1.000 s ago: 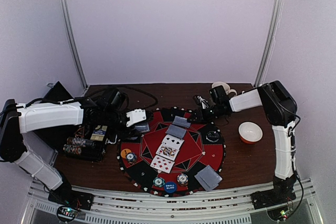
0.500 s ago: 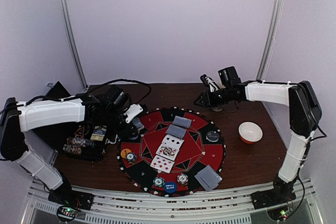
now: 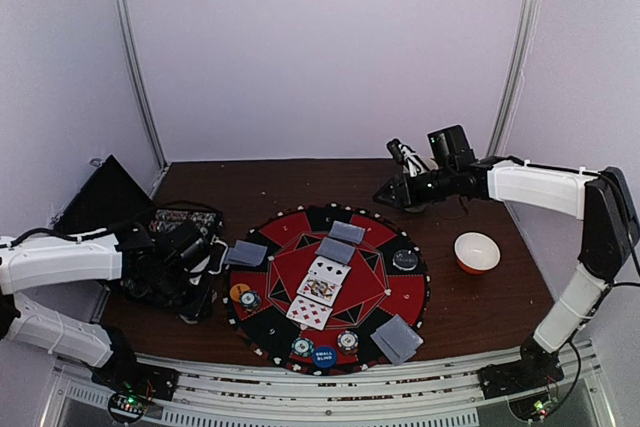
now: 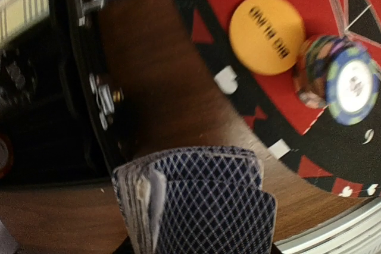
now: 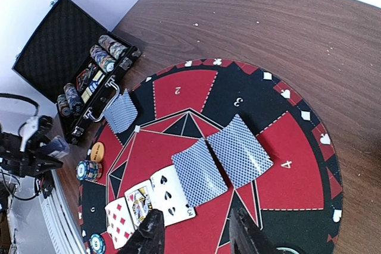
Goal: Distribute texas hold em gaming equipment
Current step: Place the face-down deck piles in the corner of the board.
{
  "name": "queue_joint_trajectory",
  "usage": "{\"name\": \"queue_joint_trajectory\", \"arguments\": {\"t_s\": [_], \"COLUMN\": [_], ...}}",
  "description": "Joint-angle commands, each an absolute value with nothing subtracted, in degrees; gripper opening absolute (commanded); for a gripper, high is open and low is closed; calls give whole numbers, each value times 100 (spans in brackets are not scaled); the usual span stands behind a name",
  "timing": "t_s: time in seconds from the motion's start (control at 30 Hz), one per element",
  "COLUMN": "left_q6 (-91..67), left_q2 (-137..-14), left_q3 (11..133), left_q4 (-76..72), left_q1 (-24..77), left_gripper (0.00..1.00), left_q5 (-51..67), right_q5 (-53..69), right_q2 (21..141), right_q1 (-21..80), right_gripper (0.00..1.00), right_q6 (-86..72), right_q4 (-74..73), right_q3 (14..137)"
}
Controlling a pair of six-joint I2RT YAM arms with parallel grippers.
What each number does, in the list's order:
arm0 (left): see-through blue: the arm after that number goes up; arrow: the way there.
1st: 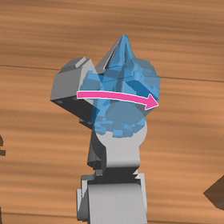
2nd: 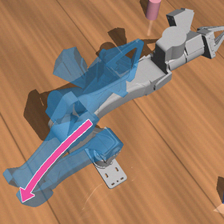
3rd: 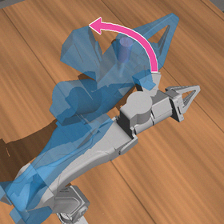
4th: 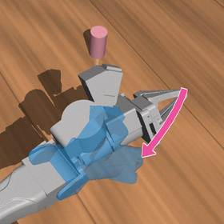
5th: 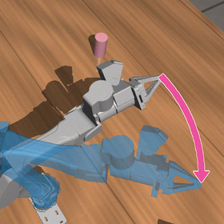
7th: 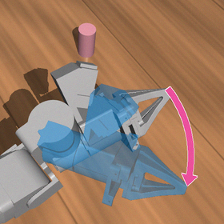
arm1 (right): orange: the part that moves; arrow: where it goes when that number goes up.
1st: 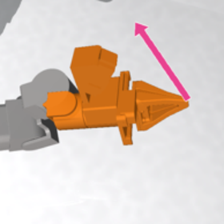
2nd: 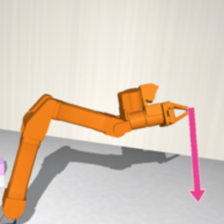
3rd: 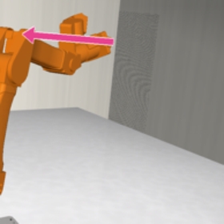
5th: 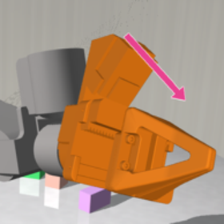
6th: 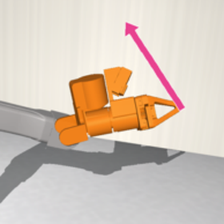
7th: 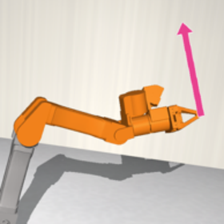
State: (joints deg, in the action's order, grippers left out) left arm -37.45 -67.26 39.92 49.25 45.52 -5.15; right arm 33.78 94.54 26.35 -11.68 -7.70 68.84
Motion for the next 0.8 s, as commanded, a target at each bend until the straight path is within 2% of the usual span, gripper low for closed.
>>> {"name": "queue_joint_trajectory", "arguments": {"t_s": [0.0,0.2,0.33,0.5,0.77], "left_q6": [-4796,-5039,-5209,-5197,-5273], "left_q2": [-6575,-7010,-7509,-7819,-7777], "left_q3": [3636,3554,3519,3471,3302], "left_q4": [5036,4710,4350,4146,3936], "left_q1": [4669,4808,5259,5371,5377], "left_gripper": [39,44,49,57,78], "left_q5": [-770,-1038,-979,-897,-729], "right_q5": [3612,3731,3754,3813,3771], "right_q2": [9086,9023,9052,9137,9082], "right_q1": [2690,2700,2703,2700,2703], "right_gripper": [40,40,40,40,43], "right_q6": [-1084,-1081,-1074,-1061,-1020], "right_q4": [-704,-650,-651,-703,-749], "right_q3": [6754,6728,6756,6831,6844]}}
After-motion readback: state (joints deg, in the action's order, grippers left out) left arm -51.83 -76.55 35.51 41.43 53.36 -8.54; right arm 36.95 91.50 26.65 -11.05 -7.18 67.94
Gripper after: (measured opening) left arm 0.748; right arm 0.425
